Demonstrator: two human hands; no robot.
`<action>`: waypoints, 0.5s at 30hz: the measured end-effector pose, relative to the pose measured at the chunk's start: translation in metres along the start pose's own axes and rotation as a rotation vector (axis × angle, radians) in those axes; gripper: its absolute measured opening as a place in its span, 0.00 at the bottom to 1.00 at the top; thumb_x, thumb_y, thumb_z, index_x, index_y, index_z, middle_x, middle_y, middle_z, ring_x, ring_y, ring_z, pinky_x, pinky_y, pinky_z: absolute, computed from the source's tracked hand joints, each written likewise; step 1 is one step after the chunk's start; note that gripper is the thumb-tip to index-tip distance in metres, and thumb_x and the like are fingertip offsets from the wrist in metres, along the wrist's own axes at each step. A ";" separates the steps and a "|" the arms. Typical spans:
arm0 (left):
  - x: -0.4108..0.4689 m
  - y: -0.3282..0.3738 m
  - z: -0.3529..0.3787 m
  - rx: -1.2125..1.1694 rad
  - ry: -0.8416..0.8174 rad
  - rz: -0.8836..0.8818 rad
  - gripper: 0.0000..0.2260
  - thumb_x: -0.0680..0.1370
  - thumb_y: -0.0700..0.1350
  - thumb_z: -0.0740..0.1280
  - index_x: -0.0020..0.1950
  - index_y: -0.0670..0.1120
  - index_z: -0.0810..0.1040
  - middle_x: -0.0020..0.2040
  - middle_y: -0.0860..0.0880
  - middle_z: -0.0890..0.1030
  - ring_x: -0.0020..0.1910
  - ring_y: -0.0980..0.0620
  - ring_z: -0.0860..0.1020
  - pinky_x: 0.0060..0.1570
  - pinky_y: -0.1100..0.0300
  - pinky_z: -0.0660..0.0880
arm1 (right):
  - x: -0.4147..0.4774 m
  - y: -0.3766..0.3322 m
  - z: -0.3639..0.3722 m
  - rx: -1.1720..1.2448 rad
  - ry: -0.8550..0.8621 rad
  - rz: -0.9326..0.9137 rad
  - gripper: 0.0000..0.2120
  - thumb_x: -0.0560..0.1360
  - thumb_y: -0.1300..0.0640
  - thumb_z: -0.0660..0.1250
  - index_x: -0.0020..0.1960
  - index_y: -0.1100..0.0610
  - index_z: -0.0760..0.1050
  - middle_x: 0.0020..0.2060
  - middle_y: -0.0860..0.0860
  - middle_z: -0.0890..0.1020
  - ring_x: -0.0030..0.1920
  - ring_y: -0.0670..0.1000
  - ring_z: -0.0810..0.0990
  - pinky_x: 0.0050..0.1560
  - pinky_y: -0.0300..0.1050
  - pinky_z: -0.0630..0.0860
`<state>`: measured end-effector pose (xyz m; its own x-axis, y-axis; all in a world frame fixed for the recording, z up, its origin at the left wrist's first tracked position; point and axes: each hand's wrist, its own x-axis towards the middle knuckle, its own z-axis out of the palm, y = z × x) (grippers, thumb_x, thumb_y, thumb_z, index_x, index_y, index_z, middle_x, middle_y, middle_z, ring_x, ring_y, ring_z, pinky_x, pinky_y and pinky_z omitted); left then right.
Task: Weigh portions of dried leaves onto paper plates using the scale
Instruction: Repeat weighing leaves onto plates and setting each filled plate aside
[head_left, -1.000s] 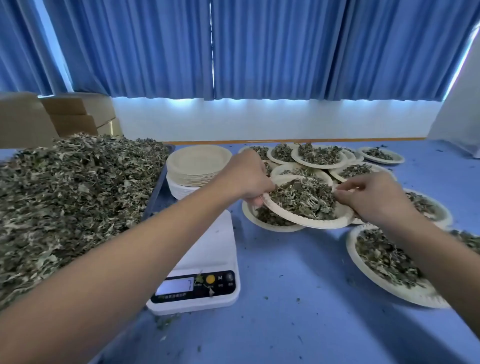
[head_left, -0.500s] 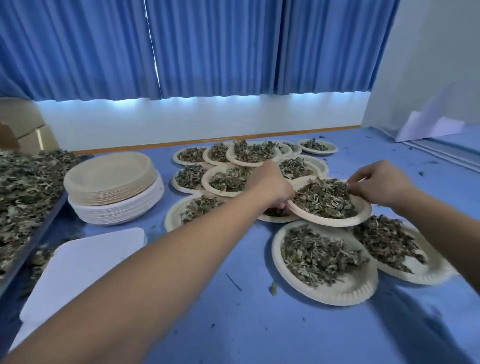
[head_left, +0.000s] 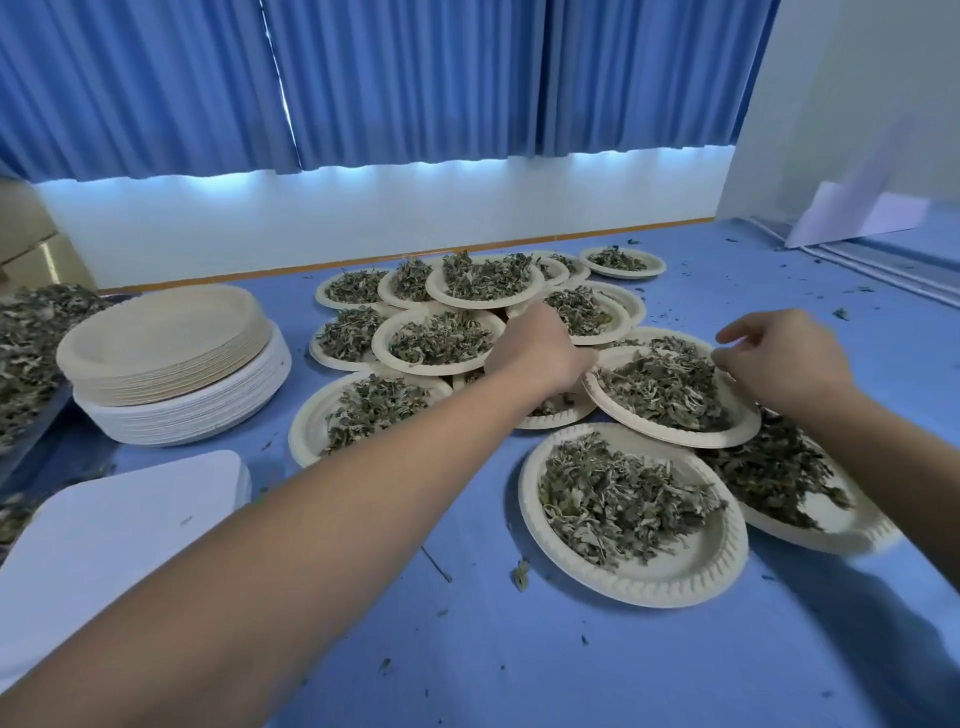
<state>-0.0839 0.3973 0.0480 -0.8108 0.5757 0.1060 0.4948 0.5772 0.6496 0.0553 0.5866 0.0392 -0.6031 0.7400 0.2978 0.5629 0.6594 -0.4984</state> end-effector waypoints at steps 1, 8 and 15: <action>-0.001 -0.003 -0.005 -0.025 0.024 0.016 0.15 0.77 0.51 0.72 0.45 0.38 0.84 0.33 0.46 0.81 0.31 0.48 0.77 0.39 0.54 0.78 | -0.003 -0.007 0.000 0.015 0.045 -0.041 0.07 0.76 0.56 0.71 0.53 0.52 0.83 0.45 0.51 0.84 0.48 0.59 0.81 0.50 0.50 0.77; -0.022 -0.046 -0.061 0.024 0.104 0.173 0.12 0.80 0.43 0.64 0.42 0.43 0.84 0.39 0.47 0.86 0.35 0.41 0.83 0.38 0.49 0.82 | -0.042 -0.112 0.024 0.174 0.004 -0.443 0.09 0.77 0.56 0.68 0.54 0.48 0.82 0.41 0.42 0.82 0.38 0.48 0.79 0.43 0.46 0.75; -0.069 -0.127 -0.164 0.138 0.238 0.260 0.06 0.74 0.37 0.68 0.45 0.44 0.84 0.41 0.48 0.84 0.42 0.51 0.81 0.48 0.54 0.75 | -0.086 -0.248 0.073 0.176 -0.217 -0.844 0.07 0.76 0.55 0.68 0.52 0.54 0.83 0.43 0.51 0.82 0.44 0.54 0.80 0.48 0.51 0.77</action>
<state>-0.1422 0.1898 0.0815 -0.6946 0.5716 0.4368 0.7179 0.5113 0.4725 -0.0738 0.3494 0.0780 -0.8815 -0.0371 0.4706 -0.2022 0.9306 -0.3053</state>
